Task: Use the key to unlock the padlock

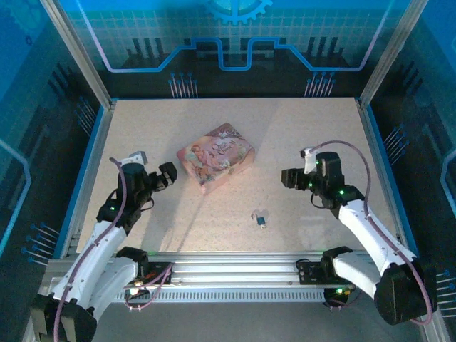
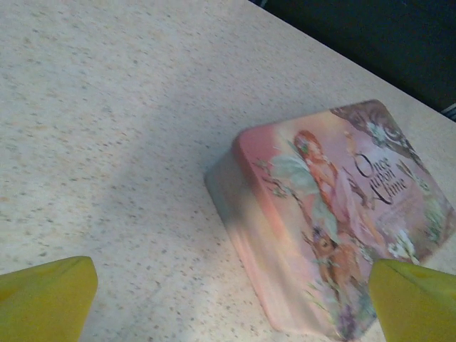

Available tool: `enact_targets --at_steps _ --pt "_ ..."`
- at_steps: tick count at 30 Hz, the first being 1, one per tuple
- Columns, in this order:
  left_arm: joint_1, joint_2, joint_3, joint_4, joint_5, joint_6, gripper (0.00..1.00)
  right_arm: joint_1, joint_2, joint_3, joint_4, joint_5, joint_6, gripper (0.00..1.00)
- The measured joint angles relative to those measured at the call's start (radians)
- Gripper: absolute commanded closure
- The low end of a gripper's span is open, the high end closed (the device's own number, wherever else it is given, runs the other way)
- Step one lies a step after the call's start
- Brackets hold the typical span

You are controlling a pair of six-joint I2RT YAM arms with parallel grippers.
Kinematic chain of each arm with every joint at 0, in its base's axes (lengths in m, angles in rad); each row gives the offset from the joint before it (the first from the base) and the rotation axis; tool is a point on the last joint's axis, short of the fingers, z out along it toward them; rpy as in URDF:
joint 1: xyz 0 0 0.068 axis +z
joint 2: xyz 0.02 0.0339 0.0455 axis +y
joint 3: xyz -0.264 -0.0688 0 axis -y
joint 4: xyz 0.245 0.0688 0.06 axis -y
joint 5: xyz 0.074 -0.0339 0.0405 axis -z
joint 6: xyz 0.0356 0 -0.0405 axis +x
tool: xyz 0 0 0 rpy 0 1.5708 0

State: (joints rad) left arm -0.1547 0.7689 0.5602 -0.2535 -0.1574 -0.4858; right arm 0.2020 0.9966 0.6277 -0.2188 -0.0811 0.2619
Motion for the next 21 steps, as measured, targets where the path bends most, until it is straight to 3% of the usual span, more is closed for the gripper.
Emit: enact_targets --at_steps 5,11,21 --pt "0.033 -0.007 -0.035 0.034 -0.088 0.051 0.01 -0.105 -0.020 -0.081 0.105 0.026 -0.026 0.00" --pt "0.052 -0.011 -0.161 0.140 -0.181 0.106 0.01 -0.156 0.003 -0.167 0.277 0.068 -0.071 0.00" --pt "0.061 -0.009 -0.246 0.309 -0.254 0.232 0.01 -0.185 0.238 -0.179 0.528 0.089 -0.166 0.00"
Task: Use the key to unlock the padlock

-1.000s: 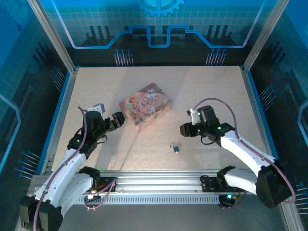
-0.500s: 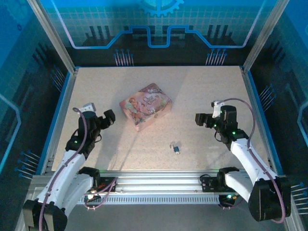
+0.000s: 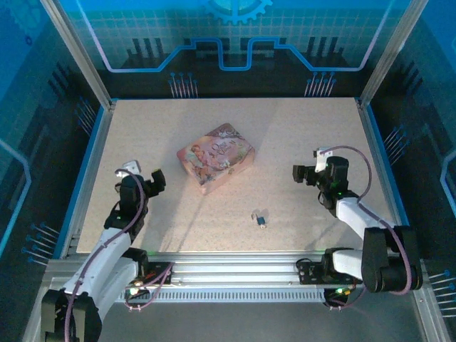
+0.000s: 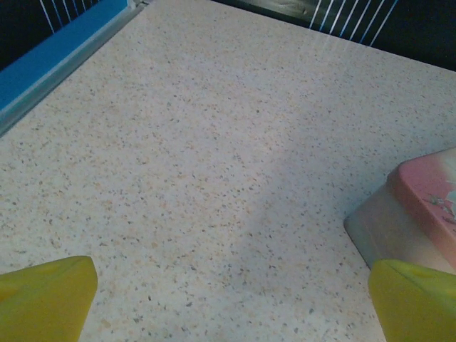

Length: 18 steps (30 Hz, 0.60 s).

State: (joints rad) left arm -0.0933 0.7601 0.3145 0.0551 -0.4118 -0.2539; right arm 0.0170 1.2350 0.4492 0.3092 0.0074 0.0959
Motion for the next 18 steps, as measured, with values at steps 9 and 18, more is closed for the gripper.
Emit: enact_targets --at_steps 9,18 --pt "0.020 0.076 -0.029 0.120 -0.011 0.072 0.01 -0.006 0.105 -0.001 0.196 -0.042 -0.045 0.00" --pt "0.035 0.194 -0.030 0.235 0.032 0.116 0.01 -0.012 0.237 -0.011 0.350 -0.079 -0.071 0.00"
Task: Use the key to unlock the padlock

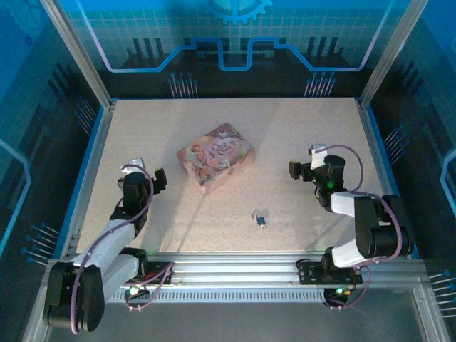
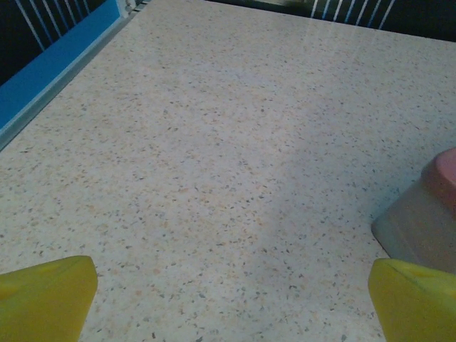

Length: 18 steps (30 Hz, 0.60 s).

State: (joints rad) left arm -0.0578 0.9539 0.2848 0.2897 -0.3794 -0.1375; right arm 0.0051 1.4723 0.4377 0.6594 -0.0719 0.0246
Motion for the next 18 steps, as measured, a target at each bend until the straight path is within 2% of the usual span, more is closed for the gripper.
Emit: enact_targets --at_steps 6,18 --pt "0.005 0.042 -0.003 0.056 0.023 0.010 0.01 0.002 0.019 -0.004 0.065 0.001 -0.009 0.00" --pt "0.026 0.129 -0.007 0.177 0.077 0.041 0.01 0.014 0.020 -0.005 0.068 0.032 -0.023 0.00"
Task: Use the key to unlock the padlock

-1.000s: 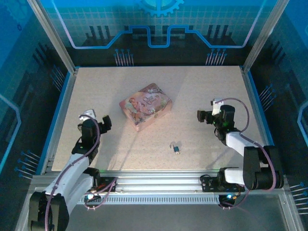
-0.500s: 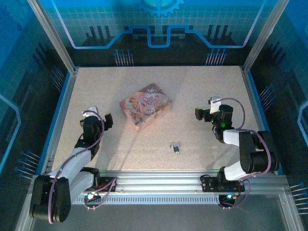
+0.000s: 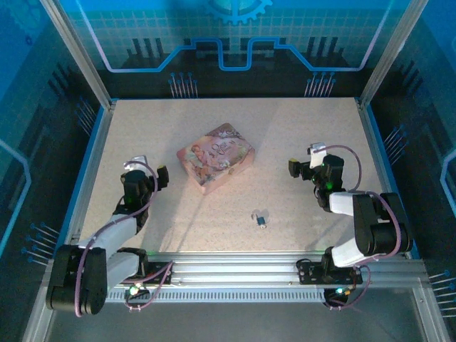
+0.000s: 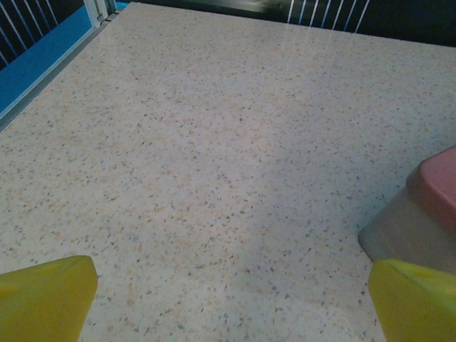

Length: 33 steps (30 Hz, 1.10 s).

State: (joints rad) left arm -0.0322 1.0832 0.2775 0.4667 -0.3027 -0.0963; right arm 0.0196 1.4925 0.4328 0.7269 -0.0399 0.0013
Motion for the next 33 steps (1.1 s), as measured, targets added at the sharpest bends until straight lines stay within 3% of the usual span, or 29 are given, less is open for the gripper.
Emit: enact_targets --at_steps 9,20,25,33 --pt "0.004 0.149 0.000 0.212 0.054 0.031 0.01 0.002 0.000 0.000 0.000 0.007 -0.003 0.00" --pt "0.011 0.472 -0.042 0.644 0.108 0.051 0.01 0.006 0.000 0.000 0.000 0.010 -0.003 0.00" --pt "0.011 0.490 -0.050 0.666 0.114 0.051 0.01 0.006 0.000 0.000 0.000 0.010 -0.003 0.00" --pt "0.012 0.483 0.092 0.521 0.144 0.055 0.01 0.006 0.000 0.000 0.000 0.011 -0.003 0.00"
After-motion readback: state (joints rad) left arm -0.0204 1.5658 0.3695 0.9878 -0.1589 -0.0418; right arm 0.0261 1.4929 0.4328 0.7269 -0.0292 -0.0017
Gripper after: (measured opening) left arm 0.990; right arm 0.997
